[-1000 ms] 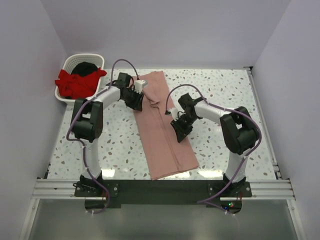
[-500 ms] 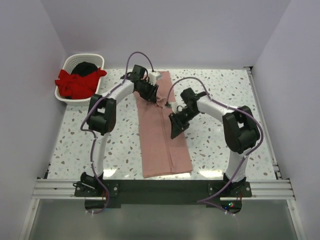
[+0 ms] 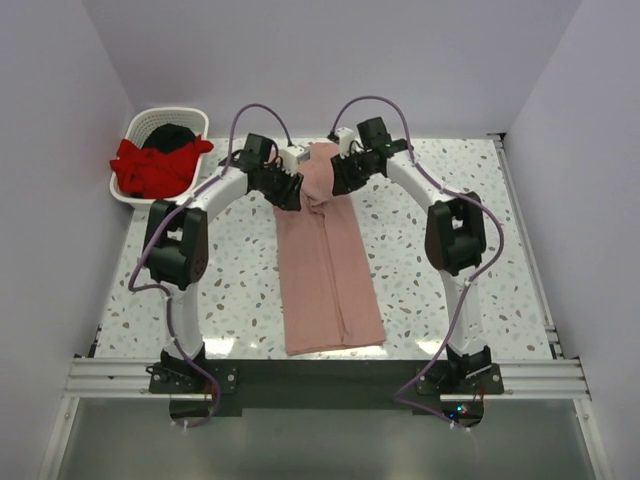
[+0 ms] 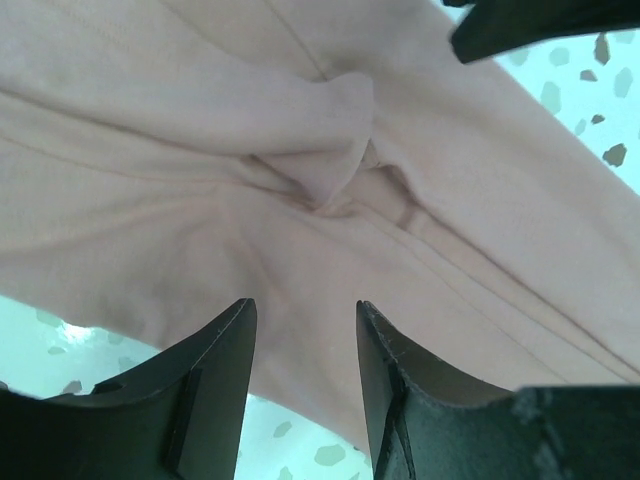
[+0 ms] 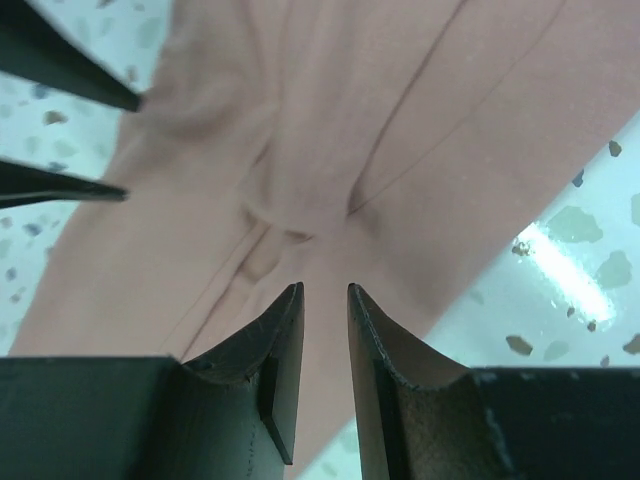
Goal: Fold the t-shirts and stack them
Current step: Fold the tshirt
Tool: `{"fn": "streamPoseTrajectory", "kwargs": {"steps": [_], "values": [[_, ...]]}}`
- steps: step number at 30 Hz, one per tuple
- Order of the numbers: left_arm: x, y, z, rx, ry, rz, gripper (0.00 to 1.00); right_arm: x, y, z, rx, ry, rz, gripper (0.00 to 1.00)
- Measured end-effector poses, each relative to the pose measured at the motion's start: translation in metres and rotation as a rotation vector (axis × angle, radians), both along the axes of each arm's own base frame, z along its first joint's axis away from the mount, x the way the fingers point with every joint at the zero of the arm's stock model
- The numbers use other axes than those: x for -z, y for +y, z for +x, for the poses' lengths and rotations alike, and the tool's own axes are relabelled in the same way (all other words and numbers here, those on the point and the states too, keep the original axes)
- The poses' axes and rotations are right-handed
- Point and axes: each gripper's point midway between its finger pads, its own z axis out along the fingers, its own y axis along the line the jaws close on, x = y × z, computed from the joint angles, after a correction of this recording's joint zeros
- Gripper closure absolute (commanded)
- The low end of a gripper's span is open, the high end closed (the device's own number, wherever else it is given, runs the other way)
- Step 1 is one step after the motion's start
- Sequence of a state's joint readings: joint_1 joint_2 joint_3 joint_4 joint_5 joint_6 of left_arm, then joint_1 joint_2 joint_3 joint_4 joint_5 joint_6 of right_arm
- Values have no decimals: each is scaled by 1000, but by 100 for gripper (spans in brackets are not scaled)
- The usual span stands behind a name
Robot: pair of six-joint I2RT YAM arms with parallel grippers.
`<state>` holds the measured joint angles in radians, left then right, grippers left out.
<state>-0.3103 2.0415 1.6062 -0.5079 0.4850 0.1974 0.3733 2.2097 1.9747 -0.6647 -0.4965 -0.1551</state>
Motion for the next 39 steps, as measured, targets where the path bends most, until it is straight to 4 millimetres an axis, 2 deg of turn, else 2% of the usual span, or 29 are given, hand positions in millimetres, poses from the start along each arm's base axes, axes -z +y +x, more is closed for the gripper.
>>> {"fn": "streamPoseTrajectory", "kwargs": {"steps": [2, 6, 8, 12, 18, 23, 28, 34, 39], "values": [[7, 7, -2, -14, 18, 2, 50, 28, 2, 12, 29, 21, -29, 72], [18, 26, -3, -52, 52, 8, 50, 77, 2, 22, 73, 67, -86, 72], [19, 32, -1, -68, 55, 8, 50, 91, 3, 25, 89, 87, -94, 72], [24, 43, 0, -90, 67, 13, 50, 89, -3, 41, 155, 59, -120, 75], [29, 44, 2, -96, 73, 21, 51, 94, -15, 45, 242, 71, -127, 79], [36, 42, 18, -100, 71, 20, 52, 94, -43, 34, 311, 104, -122, 79], [31, 38, 37, -105, 47, 3, 55, 93, -68, 22, 374, 135, -144, 77], [16, 25, 41, -72, 31, -58, 69, 92, -73, 22, 368, 121, -173, 75], [14, 9, 35, -39, 50, -100, 71, 84, -75, 20, 324, 102, -197, 74]]}}
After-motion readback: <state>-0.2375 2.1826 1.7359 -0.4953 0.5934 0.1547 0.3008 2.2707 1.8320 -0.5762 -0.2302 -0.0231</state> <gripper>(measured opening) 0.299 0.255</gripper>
